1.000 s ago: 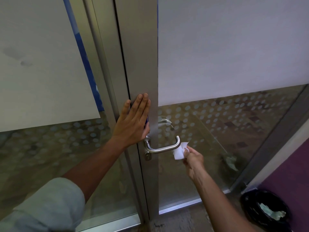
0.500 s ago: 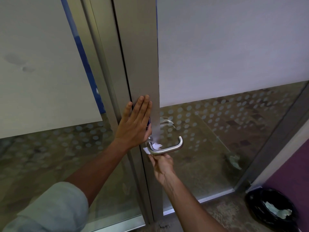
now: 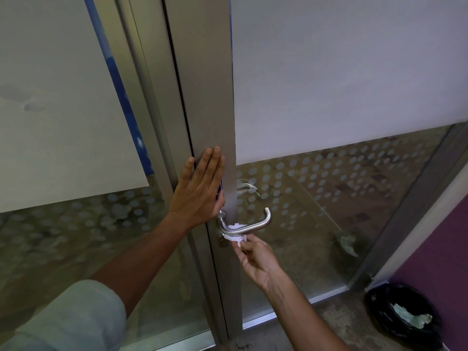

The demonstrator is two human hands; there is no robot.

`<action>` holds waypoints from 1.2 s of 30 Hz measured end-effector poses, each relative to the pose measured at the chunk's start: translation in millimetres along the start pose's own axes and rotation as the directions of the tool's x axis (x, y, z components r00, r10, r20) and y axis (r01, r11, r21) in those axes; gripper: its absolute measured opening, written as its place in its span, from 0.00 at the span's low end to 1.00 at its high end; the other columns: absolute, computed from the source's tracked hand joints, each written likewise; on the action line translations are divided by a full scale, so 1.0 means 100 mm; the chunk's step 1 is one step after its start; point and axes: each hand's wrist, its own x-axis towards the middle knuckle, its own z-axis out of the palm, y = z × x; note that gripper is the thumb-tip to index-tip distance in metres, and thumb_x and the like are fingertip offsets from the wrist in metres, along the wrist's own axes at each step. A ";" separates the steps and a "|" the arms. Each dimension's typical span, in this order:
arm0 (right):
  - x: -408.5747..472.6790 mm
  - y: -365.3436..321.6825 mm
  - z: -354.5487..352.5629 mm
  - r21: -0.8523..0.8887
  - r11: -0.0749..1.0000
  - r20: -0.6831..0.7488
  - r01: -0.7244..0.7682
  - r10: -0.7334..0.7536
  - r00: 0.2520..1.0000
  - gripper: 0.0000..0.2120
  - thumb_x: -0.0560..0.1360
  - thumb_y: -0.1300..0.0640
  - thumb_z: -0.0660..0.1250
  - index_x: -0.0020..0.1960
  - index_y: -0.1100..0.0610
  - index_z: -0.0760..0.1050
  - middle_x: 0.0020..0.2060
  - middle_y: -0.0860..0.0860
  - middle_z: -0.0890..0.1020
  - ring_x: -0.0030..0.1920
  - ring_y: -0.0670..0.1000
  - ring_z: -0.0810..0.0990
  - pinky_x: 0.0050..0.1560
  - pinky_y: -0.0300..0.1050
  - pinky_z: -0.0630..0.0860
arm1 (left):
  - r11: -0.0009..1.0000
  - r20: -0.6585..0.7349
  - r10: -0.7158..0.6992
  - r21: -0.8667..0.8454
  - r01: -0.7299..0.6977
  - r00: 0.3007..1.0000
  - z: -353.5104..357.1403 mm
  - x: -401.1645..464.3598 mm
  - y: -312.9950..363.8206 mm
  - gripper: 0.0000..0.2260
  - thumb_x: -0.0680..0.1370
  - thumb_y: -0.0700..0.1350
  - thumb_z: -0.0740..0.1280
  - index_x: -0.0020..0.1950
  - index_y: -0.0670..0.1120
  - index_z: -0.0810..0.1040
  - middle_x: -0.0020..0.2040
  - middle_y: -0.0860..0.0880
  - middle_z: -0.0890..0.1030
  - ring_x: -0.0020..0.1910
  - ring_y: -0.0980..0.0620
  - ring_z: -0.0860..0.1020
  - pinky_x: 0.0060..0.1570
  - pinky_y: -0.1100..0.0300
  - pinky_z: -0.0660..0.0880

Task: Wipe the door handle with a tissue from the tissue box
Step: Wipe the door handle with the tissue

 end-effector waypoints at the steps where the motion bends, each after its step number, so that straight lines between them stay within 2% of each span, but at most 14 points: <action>1: -0.01 -0.05 -0.04 -0.002 1.000 0.002 -0.009 0.009 1.000 0.16 0.77 0.79 0.54 0.58 0.72 0.76 0.52 0.64 0.82 0.46 0.52 0.81 0.44 0.41 0.84 | 1.000 0.004 0.001 0.000 -0.001 1.000 0.00 0.00 0.00 0.41 0.77 0.57 0.60 0.82 0.37 0.47 0.82 0.39 0.43 0.81 0.41 0.47 0.79 0.43 0.34; 3: -0.01 -0.18 -0.09 -0.004 1.000 0.000 -0.020 0.020 1.000 0.17 0.77 0.79 0.53 0.62 0.74 0.73 0.51 0.63 0.80 0.42 0.49 0.77 0.39 0.39 0.83 | 1.000 0.002 -0.003 0.004 0.003 1.000 -0.01 0.00 0.00 0.40 0.77 0.56 0.60 0.82 0.37 0.48 0.82 0.38 0.44 0.82 0.41 0.48 0.79 0.43 0.34; 5: 0.00 -0.32 -0.11 -0.026 0.999 -0.013 -0.024 0.024 1.000 0.19 0.76 0.79 0.51 0.60 0.73 0.74 0.48 0.62 0.81 0.40 0.49 0.75 0.35 0.38 0.82 | 1.000 -0.002 -0.007 0.009 0.007 1.000 -0.01 0.00 0.00 0.40 0.78 0.56 0.59 0.82 0.37 0.49 0.82 0.38 0.45 0.82 0.41 0.47 0.79 0.43 0.35; 8: 0.04 -0.54 -0.12 -0.082 0.996 -0.013 -0.032 0.031 0.999 0.24 0.74 0.79 0.47 0.55 0.66 0.78 0.40 0.59 0.86 0.34 0.48 0.78 0.30 0.35 0.78 | 1.000 -0.001 -0.004 0.003 0.004 1.000 -0.01 0.00 0.00 0.39 0.78 0.56 0.59 0.82 0.37 0.50 0.82 0.38 0.45 0.82 0.41 0.47 0.79 0.43 0.35; 10: 0.06 -0.65 -0.11 -0.105 0.994 -0.006 -0.032 0.032 0.999 0.24 0.74 0.78 0.47 0.54 0.65 0.78 0.38 0.58 0.87 0.30 0.48 0.82 0.31 0.36 0.77 | 1.000 0.000 -0.009 0.005 0.009 1.000 -0.01 0.00 0.00 0.39 0.78 0.56 0.59 0.82 0.37 0.49 0.82 0.38 0.44 0.82 0.41 0.45 0.79 0.43 0.35; 16: 0.13 -0.79 -0.08 -0.042 0.997 0.009 -0.058 0.058 0.998 0.22 0.74 0.78 0.45 0.53 0.68 0.76 0.38 0.63 0.86 0.33 0.54 0.86 0.30 0.37 0.80 | 1.000 0.013 -0.008 0.007 0.008 1.000 -0.03 0.00 0.01 0.39 0.78 0.56 0.58 0.82 0.37 0.48 0.82 0.38 0.42 0.82 0.42 0.45 0.79 0.43 0.35; 21: 0.21 -0.83 -0.01 0.012 0.999 -0.037 -0.036 0.036 0.999 0.22 0.77 0.77 0.47 0.51 0.63 0.78 0.34 0.57 0.86 0.32 0.52 0.85 0.31 0.38 0.81 | 1.000 0.000 -0.005 0.000 0.005 1.000 -0.07 0.01 0.00 0.40 0.77 0.55 0.61 0.82 0.37 0.49 0.82 0.38 0.47 0.81 0.42 0.47 0.79 0.43 0.38; 24: 0.25 -0.83 0.01 0.056 0.998 -0.087 -0.011 0.016 0.996 0.18 0.81 0.73 0.51 0.52 0.62 0.78 0.34 0.58 0.86 0.38 0.52 0.82 0.35 0.43 0.83 | 1.000 0.005 -0.004 -0.009 0.004 1.000 -0.09 0.02 0.00 0.41 0.77 0.55 0.61 0.82 0.37 0.48 0.82 0.38 0.45 0.81 0.42 0.45 0.79 0.43 0.38; 26: 0.28 -0.83 0.02 0.075 0.997 -0.147 0.036 -0.024 0.989 0.19 0.80 0.75 0.52 0.55 0.61 0.78 0.39 0.60 0.85 0.38 0.53 0.83 0.36 0.46 0.83 | 1.000 0.017 -0.011 -0.016 0.012 1.000 -0.09 0.02 0.00 0.41 0.78 0.55 0.61 0.82 0.37 0.46 0.82 0.38 0.43 0.82 0.42 0.43 0.79 0.43 0.37; 29: 0.29 -0.87 0.02 0.062 0.991 -0.214 0.120 -0.105 0.971 0.24 0.77 0.79 0.49 0.58 0.61 0.77 0.50 0.61 0.81 0.42 0.56 0.81 0.31 0.48 0.84 | 0.998 0.037 -0.025 -0.048 0.026 0.999 -0.10 0.01 0.03 0.42 0.77 0.55 0.62 0.82 0.37 0.44 0.82 0.39 0.42 0.82 0.43 0.39 0.79 0.43 0.35; 31: 0.27 -0.91 -0.03 0.109 0.978 -0.224 0.180 -0.152 0.963 0.25 0.74 0.81 0.46 0.55 0.64 0.77 0.61 0.65 0.78 0.44 0.57 0.80 0.36 0.47 0.84 | 0.997 0.046 -0.032 -0.070 0.035 0.998 -0.10 0.01 0.04 0.42 0.77 0.54 0.63 0.82 0.37 0.45 0.82 0.38 0.42 0.82 0.43 0.40 0.79 0.44 0.35; 33: 0.24 -0.95 -0.10 0.136 0.964 -0.245 0.227 -0.190 0.951 0.25 0.75 0.79 0.46 0.57 0.66 0.77 0.70 0.67 0.72 0.48 0.52 0.81 0.42 0.41 0.79 | 0.995 0.049 -0.040 -0.090 0.045 0.998 -0.10 0.01 0.05 0.43 0.76 0.54 0.64 0.82 0.37 0.46 0.82 0.38 0.45 0.82 0.43 0.41 0.79 0.44 0.34; 35: 0.18 -1.00 -0.18 0.110 0.965 -0.245 0.239 -0.207 0.947 0.26 0.77 0.77 0.47 0.67 0.66 0.74 0.69 0.64 0.74 0.48 0.45 0.83 0.40 0.37 0.76 | 0.989 0.058 -0.060 -0.129 0.067 0.997 -0.11 0.02 0.08 0.43 0.76 0.53 0.66 0.82 0.36 0.48 0.82 0.37 0.48 0.82 0.42 0.42 0.78 0.43 0.33; 36: 0.15 -1.02 -0.22 0.092 0.968 -0.237 0.235 -0.208 0.949 0.25 0.78 0.77 0.47 0.69 0.66 0.72 0.68 0.63 0.75 0.47 0.47 0.82 0.42 0.38 0.76 | 0.985 0.064 -0.072 -0.151 0.081 0.995 -0.12 0.03 0.11 0.43 0.75 0.53 0.66 0.82 0.36 0.50 0.82 0.37 0.49 0.82 0.42 0.43 0.78 0.42 0.33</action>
